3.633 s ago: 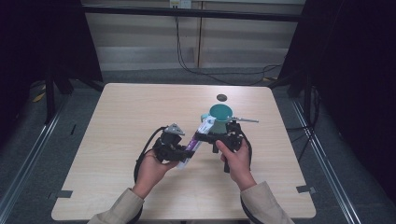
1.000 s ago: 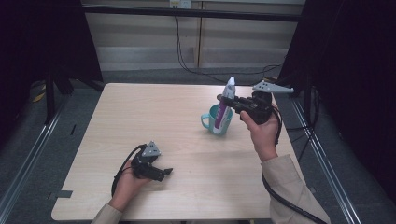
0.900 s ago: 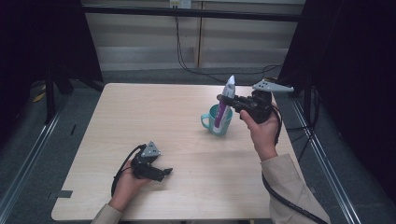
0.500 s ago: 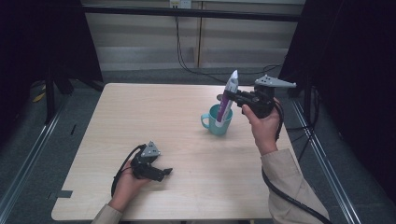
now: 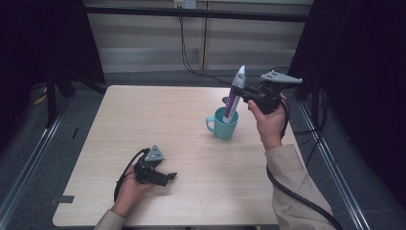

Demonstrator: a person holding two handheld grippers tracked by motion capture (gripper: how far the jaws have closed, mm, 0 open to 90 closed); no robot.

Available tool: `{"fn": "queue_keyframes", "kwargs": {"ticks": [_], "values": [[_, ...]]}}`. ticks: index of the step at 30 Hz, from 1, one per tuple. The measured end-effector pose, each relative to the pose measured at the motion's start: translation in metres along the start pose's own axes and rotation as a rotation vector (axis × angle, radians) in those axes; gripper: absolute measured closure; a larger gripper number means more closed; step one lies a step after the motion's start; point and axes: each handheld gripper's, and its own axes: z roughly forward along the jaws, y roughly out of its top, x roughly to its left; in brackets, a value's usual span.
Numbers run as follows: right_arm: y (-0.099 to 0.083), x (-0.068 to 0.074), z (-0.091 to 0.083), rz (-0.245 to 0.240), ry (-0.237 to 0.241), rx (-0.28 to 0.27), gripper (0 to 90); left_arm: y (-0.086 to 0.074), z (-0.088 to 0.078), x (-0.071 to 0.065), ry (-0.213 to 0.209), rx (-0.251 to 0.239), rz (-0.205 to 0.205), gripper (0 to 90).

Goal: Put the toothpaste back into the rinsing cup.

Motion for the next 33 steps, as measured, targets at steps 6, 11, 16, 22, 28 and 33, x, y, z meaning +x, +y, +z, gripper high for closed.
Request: {"fn": "queue_keyframes", "kwargs": {"ticks": [6,11,16,22,28,33], "values": [[0.000,-0.003,0.007,-0.010,-0.017,0.002,76.6,0.000,0.000,0.000,0.000,0.000,0.000,14.8],[-0.001,-0.003,0.012,-0.024,-0.035,0.009,76.6,0.000,0.000,0.000,0.000,-0.001,0.000,14.8],[-0.003,-0.002,0.018,-0.034,-0.045,0.017,76.6,0.000,0.000,0.000,-0.002,-0.002,0.000,14.7],[-0.006,-0.003,0.025,-0.037,-0.056,0.027,76.6,0.000,0.000,0.000,-0.002,-0.001,-0.001,14.7],[-0.011,-0.005,0.031,-0.035,-0.068,0.036,76.5,0.000,0.000,0.000,-0.002,-0.001,0.000,14.7],[-0.014,-0.007,0.035,-0.032,-0.075,0.041,76.6,0.000,0.000,0.000,0.000,0.000,0.000,14.7]]}}
